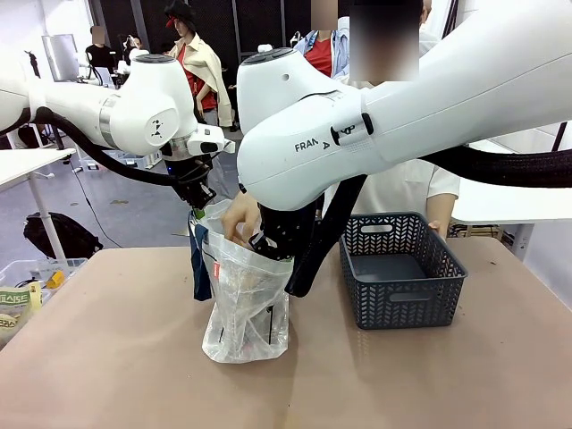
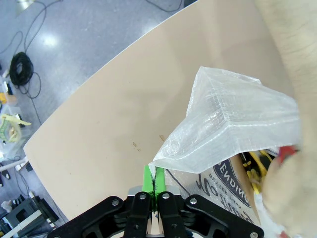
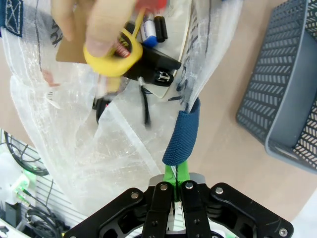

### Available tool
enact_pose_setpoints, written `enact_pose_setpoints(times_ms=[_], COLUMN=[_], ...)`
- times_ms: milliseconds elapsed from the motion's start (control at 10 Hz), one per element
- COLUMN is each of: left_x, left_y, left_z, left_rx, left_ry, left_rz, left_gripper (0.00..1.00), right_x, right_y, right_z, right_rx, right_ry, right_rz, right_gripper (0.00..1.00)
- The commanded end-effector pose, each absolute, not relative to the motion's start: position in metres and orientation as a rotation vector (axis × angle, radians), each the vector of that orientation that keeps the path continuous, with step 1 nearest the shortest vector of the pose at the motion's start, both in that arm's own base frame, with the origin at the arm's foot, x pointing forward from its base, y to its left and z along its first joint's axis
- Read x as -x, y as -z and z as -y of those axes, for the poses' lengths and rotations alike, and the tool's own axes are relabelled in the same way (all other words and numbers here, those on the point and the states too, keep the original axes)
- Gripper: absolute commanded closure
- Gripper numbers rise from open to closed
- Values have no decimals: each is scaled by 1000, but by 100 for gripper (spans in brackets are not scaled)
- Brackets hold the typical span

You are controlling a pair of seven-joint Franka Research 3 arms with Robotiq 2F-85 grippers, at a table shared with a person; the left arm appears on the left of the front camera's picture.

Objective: Transfer purchased items from the store into the shopping bag.
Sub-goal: Move the Reusable shopping bag to the right side of the table.

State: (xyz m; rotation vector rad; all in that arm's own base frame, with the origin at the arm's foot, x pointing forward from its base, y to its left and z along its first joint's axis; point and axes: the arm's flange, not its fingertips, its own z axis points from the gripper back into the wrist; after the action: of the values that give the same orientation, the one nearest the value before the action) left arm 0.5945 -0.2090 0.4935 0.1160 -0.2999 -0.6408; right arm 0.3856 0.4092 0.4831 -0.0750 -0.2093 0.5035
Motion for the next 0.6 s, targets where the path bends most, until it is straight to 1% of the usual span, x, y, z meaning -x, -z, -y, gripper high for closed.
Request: enact_pose_setpoints(times_ms=[0,200,300,400,500], left_x=[-595,-595,-592,-591,-594], left_y=[-495,-494,-495,-496,-498], left_z=[207,209,217,224,226], left_rx=[-118,-116,-72,-23,-10], left_ry=[639,641,688,727,714], left_rz=[302,300,281,244,234], left_gripper=[100,100,100,100,100], right_x=[-383,-383,-386,-386,-387], right_y=[-481,-481,-483,-485,-486], right_z=[-406,-406,-409,-421,-431], right_rx=[68,68,75,100,116], right_ry=[-499,-499,-504,-572,-634], right_rz=[214,214,209,209,207], right_gripper=[100,100,100,100,100])
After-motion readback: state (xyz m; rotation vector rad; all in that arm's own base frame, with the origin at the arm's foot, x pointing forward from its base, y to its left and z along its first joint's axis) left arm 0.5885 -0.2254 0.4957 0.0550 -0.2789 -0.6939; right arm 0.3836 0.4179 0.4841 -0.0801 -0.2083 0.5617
